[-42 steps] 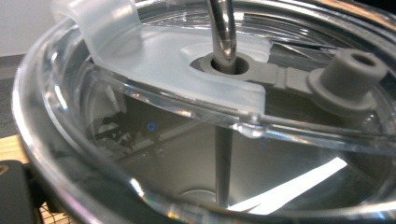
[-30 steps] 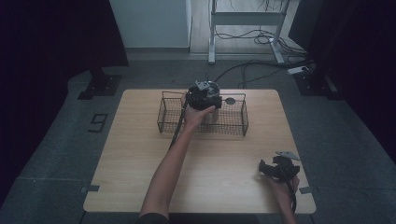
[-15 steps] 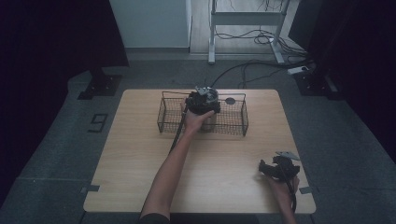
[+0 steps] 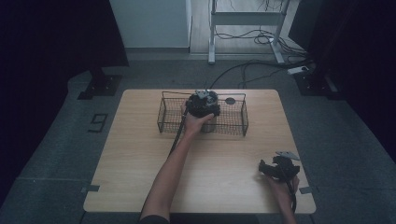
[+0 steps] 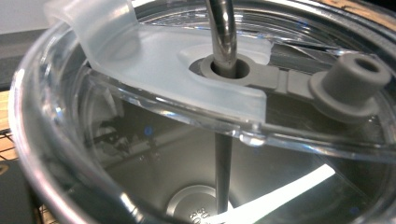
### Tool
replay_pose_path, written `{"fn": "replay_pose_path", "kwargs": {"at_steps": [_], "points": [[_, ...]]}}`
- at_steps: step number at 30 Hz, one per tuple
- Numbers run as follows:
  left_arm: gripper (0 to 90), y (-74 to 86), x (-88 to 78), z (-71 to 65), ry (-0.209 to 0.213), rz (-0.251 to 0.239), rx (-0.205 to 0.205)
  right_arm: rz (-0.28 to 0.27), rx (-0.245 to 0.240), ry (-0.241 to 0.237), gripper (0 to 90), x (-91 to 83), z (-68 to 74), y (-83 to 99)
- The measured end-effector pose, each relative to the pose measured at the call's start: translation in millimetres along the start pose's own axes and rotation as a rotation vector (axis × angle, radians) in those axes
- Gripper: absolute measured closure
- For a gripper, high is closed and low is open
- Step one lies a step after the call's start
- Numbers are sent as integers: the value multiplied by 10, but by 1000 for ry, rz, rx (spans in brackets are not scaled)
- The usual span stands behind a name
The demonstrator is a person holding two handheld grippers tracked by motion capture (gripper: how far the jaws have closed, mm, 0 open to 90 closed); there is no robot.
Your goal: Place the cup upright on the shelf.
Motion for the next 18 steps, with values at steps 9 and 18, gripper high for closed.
{"fn": "replay_pose_path", "kwargs": {"at_steps": [9,18], "points": [[37,29,-24,-35,-8,-14,25,0,0,0,32,0,0,1],[0,-17,-90,-52,-42,-47,15,0,-1,0,32,0,-1,0]]}}
Point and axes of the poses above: each handheld gripper's, and its own axes: x roughly forward along the jaws, y roughly out of its underside, z roughly to its left, the point moved 7 cm from there along x, roughly forward along the jaws, and after that the axes turned 10 degrees about x, right-handed, at the moved point
